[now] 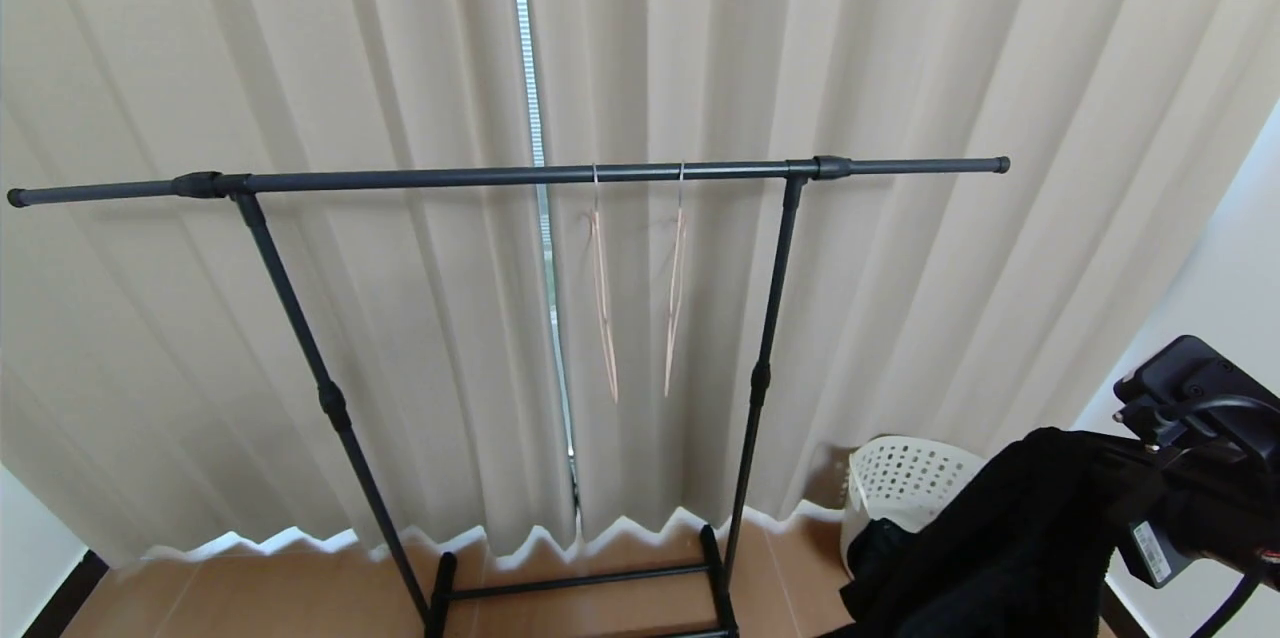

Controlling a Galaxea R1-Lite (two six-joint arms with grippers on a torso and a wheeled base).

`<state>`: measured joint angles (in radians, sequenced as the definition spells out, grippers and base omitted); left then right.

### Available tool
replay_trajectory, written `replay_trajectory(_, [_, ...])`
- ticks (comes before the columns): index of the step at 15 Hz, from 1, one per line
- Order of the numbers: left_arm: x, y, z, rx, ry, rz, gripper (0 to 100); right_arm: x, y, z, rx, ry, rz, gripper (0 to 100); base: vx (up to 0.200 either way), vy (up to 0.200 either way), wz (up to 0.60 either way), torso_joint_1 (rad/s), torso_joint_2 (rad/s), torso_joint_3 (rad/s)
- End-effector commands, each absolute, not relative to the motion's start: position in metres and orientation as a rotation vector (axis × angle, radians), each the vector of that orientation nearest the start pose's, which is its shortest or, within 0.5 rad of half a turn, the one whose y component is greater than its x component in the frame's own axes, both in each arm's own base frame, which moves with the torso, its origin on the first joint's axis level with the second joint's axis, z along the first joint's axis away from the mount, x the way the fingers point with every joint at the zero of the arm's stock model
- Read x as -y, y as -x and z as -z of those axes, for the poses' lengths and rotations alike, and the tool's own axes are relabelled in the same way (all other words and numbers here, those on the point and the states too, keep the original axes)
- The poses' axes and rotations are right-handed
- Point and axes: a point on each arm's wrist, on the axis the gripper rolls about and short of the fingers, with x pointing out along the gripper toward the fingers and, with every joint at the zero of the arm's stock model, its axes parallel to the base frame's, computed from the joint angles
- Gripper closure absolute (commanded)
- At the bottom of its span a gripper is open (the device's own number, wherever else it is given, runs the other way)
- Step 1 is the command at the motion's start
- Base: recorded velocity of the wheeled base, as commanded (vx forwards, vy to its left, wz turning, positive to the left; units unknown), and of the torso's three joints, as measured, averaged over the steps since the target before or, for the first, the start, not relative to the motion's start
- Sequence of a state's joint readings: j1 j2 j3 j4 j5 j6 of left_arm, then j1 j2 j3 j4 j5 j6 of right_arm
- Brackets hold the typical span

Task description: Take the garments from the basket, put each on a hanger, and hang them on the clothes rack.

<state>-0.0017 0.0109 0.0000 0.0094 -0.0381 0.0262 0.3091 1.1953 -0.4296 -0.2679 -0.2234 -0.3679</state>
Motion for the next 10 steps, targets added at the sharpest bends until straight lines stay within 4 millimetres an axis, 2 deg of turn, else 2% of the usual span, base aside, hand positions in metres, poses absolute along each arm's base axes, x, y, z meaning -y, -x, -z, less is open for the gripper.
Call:
replay_trajectory(1, [0.0008,0.0219,-0.0748,-0.021,-0.026,0.039,0,-0.0433,-0.1518,-0.1638,-0.46,0.492,-0.172,100,0.0,0.0,0.0,0.0,0.0,0.0])
replay_trajectory(10, [0.0009,0.0217,-0.0747,-0.03,-0.032,0.045,0,-0.0467,-0.1522,-0.1613,-0.469,0.509,-0.191,100,0.0,0.0,0.0,0.0,0.0,0.0])
